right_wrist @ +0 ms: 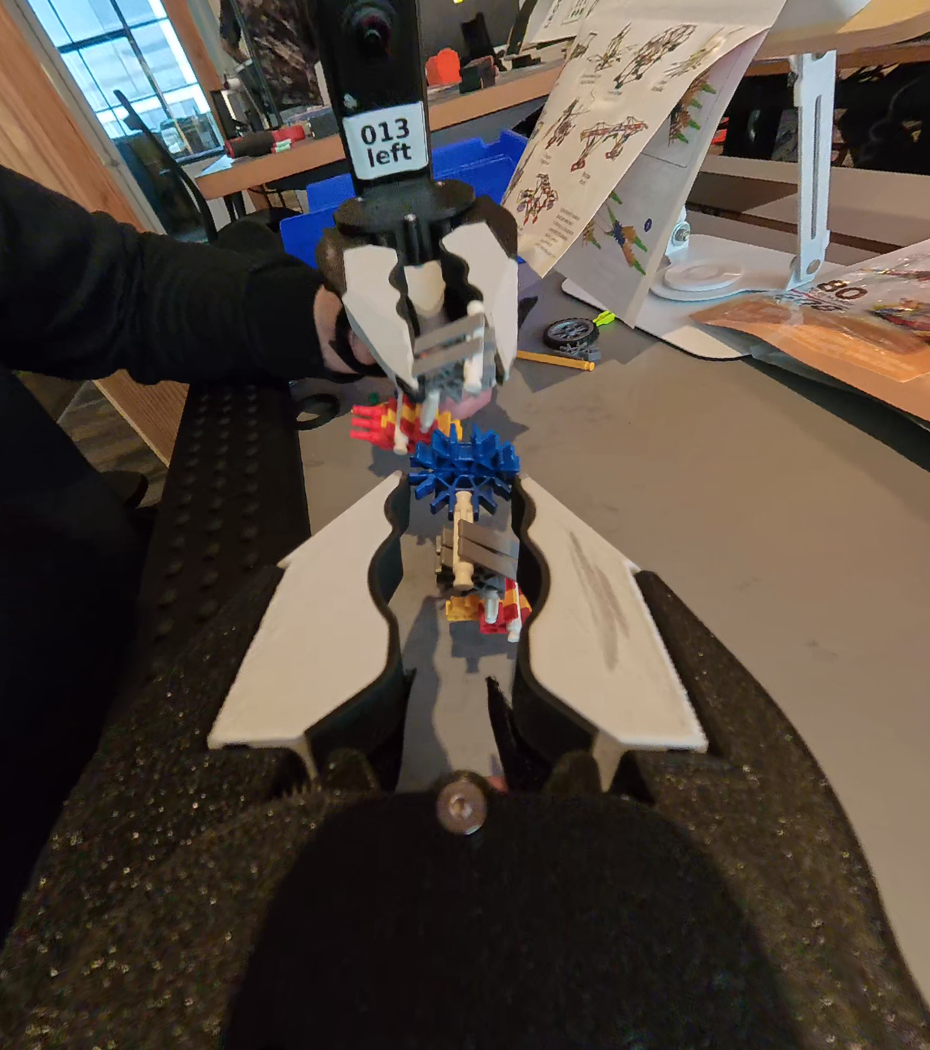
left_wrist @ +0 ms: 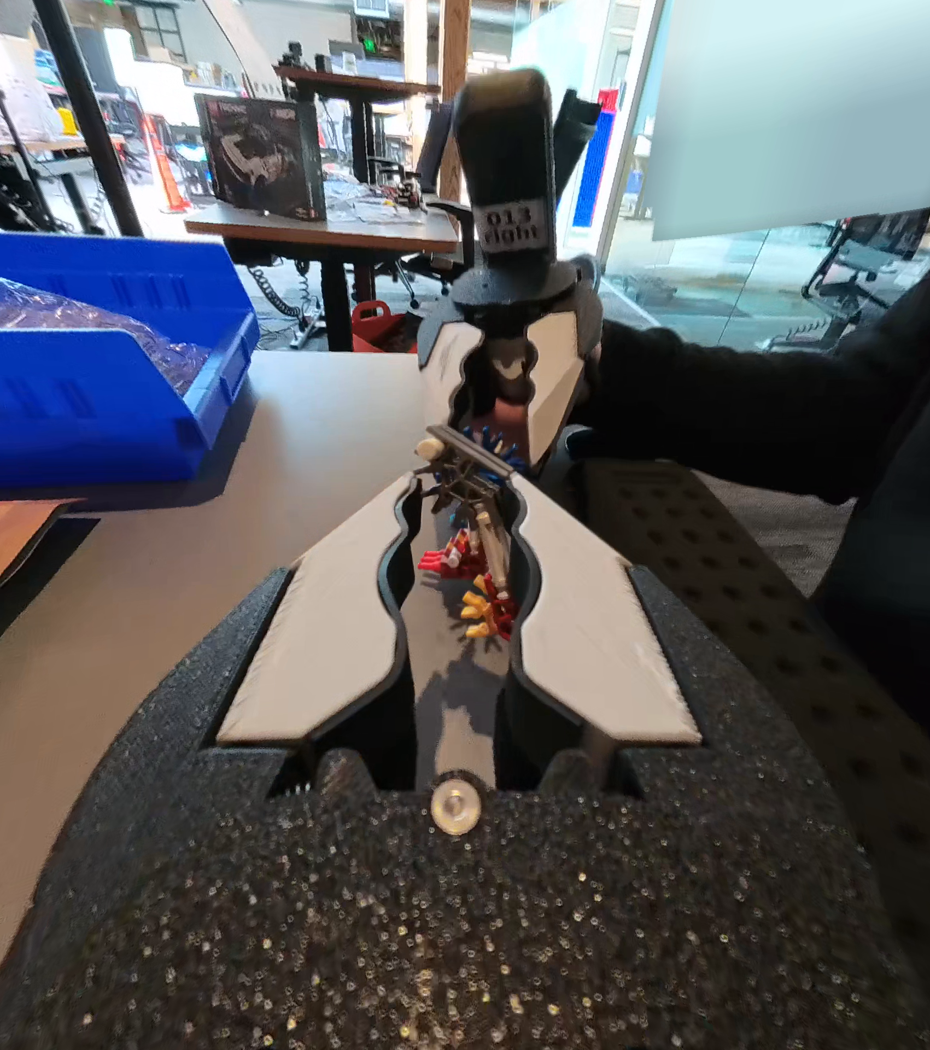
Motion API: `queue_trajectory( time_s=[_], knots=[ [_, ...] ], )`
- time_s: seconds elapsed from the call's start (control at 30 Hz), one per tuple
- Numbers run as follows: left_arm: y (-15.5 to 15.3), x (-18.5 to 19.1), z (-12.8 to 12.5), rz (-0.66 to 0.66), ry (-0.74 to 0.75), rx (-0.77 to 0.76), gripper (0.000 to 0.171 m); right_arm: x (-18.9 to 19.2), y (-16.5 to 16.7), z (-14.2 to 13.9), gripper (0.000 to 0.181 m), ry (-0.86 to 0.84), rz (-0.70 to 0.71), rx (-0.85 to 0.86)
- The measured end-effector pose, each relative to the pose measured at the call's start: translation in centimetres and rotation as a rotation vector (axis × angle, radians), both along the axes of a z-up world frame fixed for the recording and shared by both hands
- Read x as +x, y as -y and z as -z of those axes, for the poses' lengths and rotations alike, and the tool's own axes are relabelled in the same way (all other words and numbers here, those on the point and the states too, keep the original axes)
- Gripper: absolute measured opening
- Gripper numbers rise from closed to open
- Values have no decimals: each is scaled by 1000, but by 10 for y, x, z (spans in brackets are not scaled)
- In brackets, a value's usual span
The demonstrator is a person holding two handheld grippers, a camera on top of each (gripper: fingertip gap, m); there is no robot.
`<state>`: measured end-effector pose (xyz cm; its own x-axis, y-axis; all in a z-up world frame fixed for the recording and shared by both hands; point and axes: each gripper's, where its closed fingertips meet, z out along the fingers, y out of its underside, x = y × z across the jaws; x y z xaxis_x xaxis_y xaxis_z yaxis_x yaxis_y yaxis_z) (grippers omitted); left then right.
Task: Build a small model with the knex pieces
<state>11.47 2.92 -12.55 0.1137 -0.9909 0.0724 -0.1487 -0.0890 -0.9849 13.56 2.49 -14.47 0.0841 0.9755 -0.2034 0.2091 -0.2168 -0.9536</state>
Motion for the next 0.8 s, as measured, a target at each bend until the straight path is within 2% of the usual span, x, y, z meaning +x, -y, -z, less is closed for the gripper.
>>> queue_trajectory(
  time_s=[0.8],
  knots=[
    [1, 7, 11, 15, 3, 56, 28, 1, -8, -15, 35, -113, 9, -38]
  ],
)
